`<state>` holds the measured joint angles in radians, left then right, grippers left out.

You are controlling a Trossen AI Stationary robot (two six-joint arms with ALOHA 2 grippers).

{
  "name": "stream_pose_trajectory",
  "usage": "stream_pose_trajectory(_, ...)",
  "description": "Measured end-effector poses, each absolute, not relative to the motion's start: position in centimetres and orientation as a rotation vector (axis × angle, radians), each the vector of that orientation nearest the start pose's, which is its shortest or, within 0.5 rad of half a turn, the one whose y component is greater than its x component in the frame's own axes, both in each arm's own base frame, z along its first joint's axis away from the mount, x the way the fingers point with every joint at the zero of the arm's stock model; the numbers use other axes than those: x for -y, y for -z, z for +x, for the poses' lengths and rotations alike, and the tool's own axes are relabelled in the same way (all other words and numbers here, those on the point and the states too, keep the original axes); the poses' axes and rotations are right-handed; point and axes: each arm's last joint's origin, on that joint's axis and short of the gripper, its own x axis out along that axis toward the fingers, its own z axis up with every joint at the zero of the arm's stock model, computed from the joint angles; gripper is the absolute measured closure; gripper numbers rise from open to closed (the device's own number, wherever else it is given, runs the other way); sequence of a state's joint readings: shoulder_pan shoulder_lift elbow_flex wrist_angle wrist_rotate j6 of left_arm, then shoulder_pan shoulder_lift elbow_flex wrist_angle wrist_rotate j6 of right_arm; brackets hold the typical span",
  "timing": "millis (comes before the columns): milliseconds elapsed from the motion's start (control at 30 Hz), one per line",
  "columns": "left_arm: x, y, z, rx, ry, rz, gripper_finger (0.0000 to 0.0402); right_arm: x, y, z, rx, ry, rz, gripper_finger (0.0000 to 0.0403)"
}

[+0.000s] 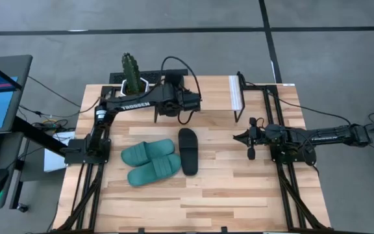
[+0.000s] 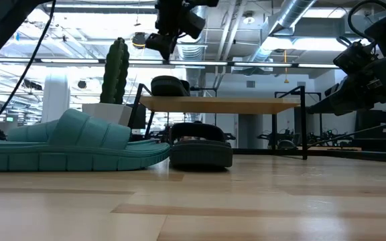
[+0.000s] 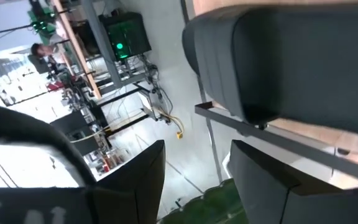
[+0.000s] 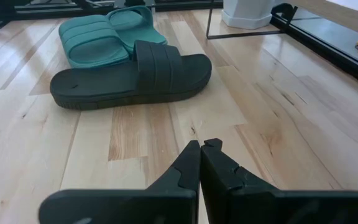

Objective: Pick and place slides into the shelf
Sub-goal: Put the left black slide on the shelf

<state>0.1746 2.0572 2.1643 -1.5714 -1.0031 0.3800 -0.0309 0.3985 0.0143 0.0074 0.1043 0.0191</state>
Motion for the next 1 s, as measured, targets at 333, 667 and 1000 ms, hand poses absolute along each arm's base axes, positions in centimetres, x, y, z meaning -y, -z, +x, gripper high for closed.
stream_pose_trajectory(333, -11.8, -33.6, 37.1, -1.63, -0.591, 0.698, 0.0252, 0.7, -13.4, 11.6, -0.375, 0.137, 0.005, 0.0403)
stream_pose_trajectory(667, -12.6, -35.9, 34.7, -1.466, -0.279, 0.227, 0.0319, 0.7, -13.4, 11.6, -0.376, 0.137, 0.005, 0.0403)
stream_pose_trajectory(1000, -13.3, -36.0, 34.8, -1.403, -0.206, 0.192, 0.0334, 0.7, -13.4, 11.6, -0.376, 0.137, 0.005, 0.0403)
